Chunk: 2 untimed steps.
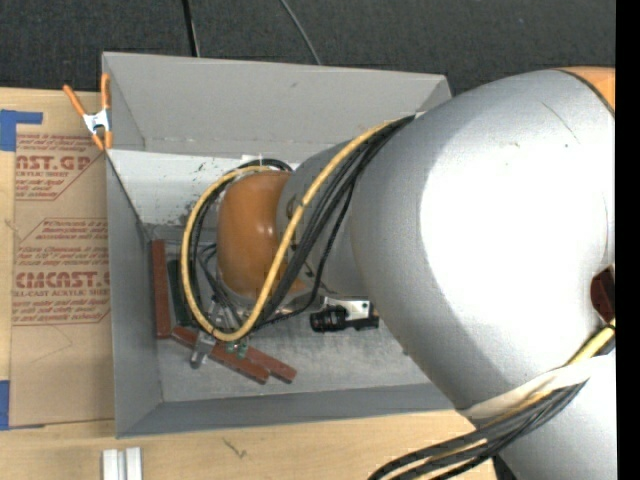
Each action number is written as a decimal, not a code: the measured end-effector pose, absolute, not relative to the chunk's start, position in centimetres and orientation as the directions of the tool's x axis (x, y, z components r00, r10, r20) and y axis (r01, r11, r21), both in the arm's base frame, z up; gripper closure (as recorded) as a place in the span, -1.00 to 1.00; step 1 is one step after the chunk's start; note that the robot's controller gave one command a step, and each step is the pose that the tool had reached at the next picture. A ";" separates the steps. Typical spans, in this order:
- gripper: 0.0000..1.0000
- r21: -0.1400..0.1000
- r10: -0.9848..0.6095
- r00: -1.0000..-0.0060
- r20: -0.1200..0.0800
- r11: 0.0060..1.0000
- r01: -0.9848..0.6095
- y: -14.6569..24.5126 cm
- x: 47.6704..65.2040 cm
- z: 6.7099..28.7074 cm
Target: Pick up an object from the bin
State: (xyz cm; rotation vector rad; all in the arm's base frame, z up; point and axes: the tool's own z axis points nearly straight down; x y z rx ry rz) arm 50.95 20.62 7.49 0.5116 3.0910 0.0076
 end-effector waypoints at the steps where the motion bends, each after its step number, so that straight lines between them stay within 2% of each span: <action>1: 1.00 0.006 0.322 -0.947 -0.008 0.947 0.322 20.6 51.0 7.5; 2: 1.00 0.006 0.322 -0.947 -0.008 0.947 0.322 20.6 51.0 7.5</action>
Offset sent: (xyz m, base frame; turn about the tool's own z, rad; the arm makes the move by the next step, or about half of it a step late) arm 0.0000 0.0000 0.0000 0.0000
